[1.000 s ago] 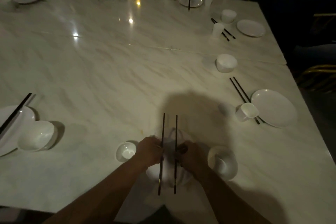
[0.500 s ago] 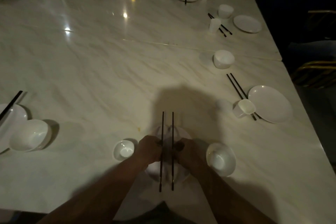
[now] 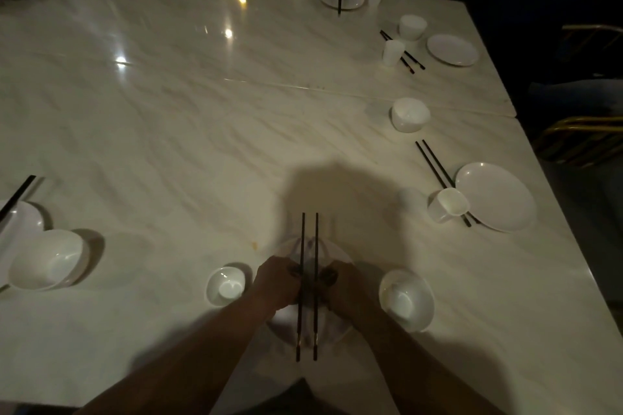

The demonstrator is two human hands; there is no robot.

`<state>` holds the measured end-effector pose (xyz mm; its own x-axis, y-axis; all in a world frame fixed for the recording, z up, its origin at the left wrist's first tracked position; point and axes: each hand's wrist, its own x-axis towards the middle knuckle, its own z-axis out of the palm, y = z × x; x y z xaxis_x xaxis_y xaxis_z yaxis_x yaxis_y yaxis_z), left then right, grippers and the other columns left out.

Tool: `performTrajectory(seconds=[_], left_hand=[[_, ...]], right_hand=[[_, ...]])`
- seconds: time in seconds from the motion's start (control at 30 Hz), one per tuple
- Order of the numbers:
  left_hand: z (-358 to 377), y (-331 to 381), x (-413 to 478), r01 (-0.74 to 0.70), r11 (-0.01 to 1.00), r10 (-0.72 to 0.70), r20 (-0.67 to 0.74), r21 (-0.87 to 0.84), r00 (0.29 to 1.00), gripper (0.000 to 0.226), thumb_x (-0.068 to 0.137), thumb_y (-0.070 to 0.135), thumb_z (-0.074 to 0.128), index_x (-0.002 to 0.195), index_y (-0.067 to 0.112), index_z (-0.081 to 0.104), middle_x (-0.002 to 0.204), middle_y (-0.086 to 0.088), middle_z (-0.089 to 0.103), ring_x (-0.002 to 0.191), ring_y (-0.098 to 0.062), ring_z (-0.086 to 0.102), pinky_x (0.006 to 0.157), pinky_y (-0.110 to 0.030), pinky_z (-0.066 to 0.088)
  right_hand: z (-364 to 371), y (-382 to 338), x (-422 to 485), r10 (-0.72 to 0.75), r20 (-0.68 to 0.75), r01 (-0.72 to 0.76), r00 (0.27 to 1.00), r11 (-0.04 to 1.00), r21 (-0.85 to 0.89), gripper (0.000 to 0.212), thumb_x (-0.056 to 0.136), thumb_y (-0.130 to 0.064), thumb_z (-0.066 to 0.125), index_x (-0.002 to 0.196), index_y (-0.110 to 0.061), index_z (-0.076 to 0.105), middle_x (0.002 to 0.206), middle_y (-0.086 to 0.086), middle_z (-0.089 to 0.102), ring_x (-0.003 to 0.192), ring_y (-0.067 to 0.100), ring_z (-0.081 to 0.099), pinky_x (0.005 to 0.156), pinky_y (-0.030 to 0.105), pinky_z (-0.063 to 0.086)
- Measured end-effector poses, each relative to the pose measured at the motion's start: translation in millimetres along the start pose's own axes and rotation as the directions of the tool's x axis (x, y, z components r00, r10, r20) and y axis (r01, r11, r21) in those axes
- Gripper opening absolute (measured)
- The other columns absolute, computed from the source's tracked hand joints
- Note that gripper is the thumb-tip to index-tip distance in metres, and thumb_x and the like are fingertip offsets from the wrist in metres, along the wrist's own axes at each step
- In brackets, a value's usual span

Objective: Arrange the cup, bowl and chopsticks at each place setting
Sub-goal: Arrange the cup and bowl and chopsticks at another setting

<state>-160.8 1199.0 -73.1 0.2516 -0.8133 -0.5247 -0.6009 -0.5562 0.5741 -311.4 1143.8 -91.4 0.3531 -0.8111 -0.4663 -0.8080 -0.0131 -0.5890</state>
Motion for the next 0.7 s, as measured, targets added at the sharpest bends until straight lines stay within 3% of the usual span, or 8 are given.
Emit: performTrajectory(seconds=[0.1,0.2,0.3,0.4,0.5,0.6,0.7], left_hand=[[0.4,0.1,-1.0,0.056,0.996,-0.056,0.009,-0.065,0.998,0.009,0.085,0.023,0.07,0.09,0.016,0.073,0.075,0.007,0.065,0.072,-0.01,0.063,0.071,-0.021,0.051],[-2.3,2.4,-1.0,0.109,0.969,-0.108,0.015,-0.221,0.994,0.013,0.082,0.009,0.069,0.074,0.019,0.07,0.078,-0.007,0.073,0.075,-0.025,0.072,0.074,-0.039,0.061],[-3.8,6.2,-2.3,0.11,0.96,-0.113,0.002,-0.257,0.994,0.018,0.082,0.007,0.065,0.075,0.023,0.072,0.078,0.0,0.071,0.078,-0.021,0.07,0.076,-0.034,0.06],[-4.2,8.0,-2.7,0.116,0.952,-0.122,-0.004,-0.283,0.992,0.02,0.077,0.007,0.069,0.091,0.019,0.078,0.091,-0.002,0.074,0.086,-0.024,0.07,0.081,-0.037,0.06],[-3.0,7.3,-1.3,0.148,0.946,-0.148,0.019,-0.288,0.989,0.017,0.072,0.016,0.071,0.087,0.021,0.078,0.09,0.0,0.075,0.086,-0.023,0.071,0.08,-0.036,0.061],[3.2,2.0,4.7,0.165,0.931,-0.164,0.032,-0.325,0.986,0.016,0.064,0.024,0.075,0.079,0.026,0.078,0.087,0.003,0.076,0.083,-0.022,0.072,0.079,-0.038,0.061],[-3.5,14.6,-6.0,0.203,0.911,-0.194,0.061,-0.36,0.979,0.01,0.07,0.014,0.078,0.075,0.024,0.076,0.083,0.0,0.075,0.077,-0.022,0.073,0.074,-0.038,0.062]], right_hand=[[-26.2,-9.9,-5.2,-0.038,-0.059,0.036,0.998,0.999,-0.027,0.018,0.084,-0.036,0.072,0.097,-0.023,0.067,0.09,-0.004,0.07,0.081,0.013,0.064,0.058,0.015,0.041],[-63.6,-7.8,-7.9,-0.065,-0.155,0.05,0.986,0.994,-0.097,0.022,0.086,-0.031,0.07,0.105,-0.021,0.068,0.098,-0.001,0.072,0.09,0.016,0.067,0.07,0.021,0.046],[-91.8,8.5,-10.0,-0.084,-0.278,0.044,0.957,0.988,-0.147,0.021,0.083,-0.026,0.07,0.103,-0.019,0.07,0.099,0.002,0.072,0.094,0.021,0.068,0.079,0.025,0.048],[-109.6,27.7,-15.9,-0.019,-0.31,-0.054,0.951,0.972,-0.227,0.025,0.085,-0.029,0.068,0.107,-0.018,0.066,0.107,0.004,0.066,0.099,0.023,0.064,0.082,0.027,0.047],[-119.2,47.4,-22.1,0.074,-0.32,-0.154,0.945,0.96,-0.234,0.025,0.087,-0.035,0.064,0.11,-0.023,0.064,0.113,0.005,0.062,0.104,0.024,0.062,0.089,0.033,0.05],[-122.2,58.1,-28.4,0.163,-0.304,-0.227,0.938,0.956,-0.185,0.019,0.089,-0.035,0.062,0.106,-0.026,0.064,0.112,0.003,0.062,0.102,0.022,0.062,0.081,0.028,0.045],[-119.5,63.3,-31.9,0.184,-0.289,-0.235,0.94,0.96,-0.153,0.011,0.09,-0.03,0.059,0.097,-0.028,0.067,0.103,0.0,0.068,0.083,0.017,0.059,0.067,0.024,0.039]])
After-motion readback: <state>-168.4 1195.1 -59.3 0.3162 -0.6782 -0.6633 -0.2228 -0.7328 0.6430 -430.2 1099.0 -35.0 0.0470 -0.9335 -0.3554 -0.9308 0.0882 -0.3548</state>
